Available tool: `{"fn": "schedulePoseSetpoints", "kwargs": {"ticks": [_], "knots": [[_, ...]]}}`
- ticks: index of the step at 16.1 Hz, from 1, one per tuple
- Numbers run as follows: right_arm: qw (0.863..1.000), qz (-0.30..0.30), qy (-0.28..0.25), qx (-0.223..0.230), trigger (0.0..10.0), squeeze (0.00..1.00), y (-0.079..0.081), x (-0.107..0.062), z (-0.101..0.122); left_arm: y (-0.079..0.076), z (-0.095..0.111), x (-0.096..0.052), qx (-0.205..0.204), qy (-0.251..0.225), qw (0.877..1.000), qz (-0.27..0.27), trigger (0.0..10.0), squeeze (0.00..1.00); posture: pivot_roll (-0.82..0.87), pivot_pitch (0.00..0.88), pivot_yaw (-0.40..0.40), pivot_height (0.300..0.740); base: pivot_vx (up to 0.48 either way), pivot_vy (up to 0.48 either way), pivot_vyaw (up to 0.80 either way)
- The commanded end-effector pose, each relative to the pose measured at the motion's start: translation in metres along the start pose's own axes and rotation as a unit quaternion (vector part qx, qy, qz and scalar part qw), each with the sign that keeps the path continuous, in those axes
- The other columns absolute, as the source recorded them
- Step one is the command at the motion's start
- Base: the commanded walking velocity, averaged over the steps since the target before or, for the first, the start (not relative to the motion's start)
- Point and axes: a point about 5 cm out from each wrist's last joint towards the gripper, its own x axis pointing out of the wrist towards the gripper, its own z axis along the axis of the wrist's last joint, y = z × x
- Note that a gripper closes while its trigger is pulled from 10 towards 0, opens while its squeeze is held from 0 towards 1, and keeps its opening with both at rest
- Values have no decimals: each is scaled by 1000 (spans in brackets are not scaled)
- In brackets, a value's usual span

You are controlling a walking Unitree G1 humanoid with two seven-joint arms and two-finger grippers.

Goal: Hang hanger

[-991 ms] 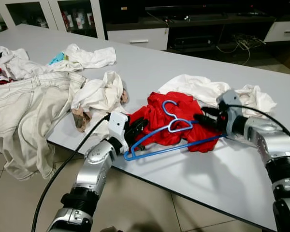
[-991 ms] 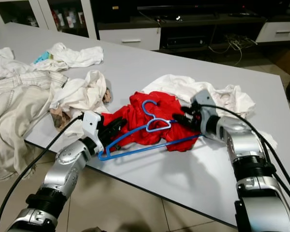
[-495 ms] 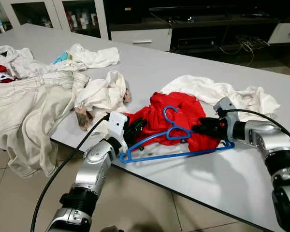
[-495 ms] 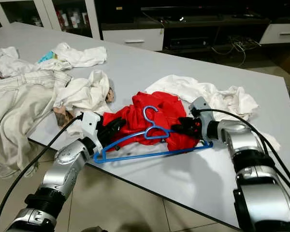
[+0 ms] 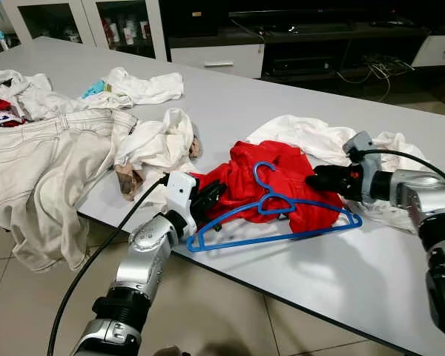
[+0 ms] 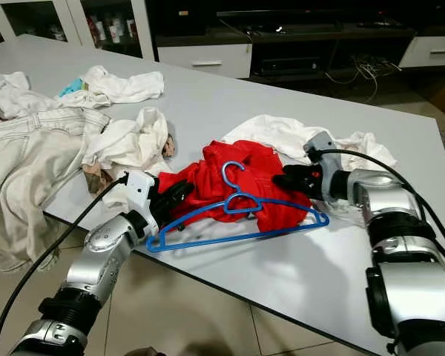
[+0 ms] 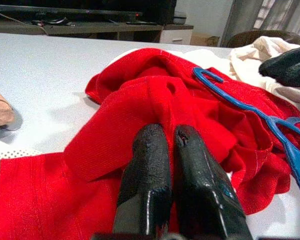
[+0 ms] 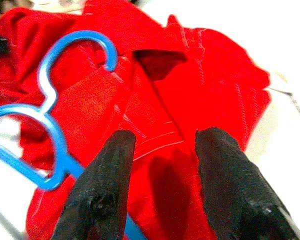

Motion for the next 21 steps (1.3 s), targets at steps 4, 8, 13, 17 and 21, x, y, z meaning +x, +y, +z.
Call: {"fn": "schedulePoseSetpoints", "kwargs": {"ticks": [4,8,13,17,21], "knots": [[995,83,45,-32,10000,0,2,-20,-11,0,4,1,12,-4,1000,-2,10000,0,-45,0,18,740,0,0,0],[992,94,67,-47,10000,0,7,-15,-21,0,5,2,13,-5,1000,-3,10000,0,-47,0,19,740,0,0,0],[996,50,59,-53,10000,0,9,-1,-27,0,5,1,14,-5,1000,-2,10000,0,-41,0,20,740,0,0,0],[997,18,44,-54,10000,0,4,-1,-21,1,5,0,14,-4,1000,-1,10000,0,-42,0,20,740,0,0,0],[989,85,96,-69,10000,0,12,-2,-33,0,5,1,13,-5,1000,-3,10000,0,-41,0,20,740,0,0,0]]}}
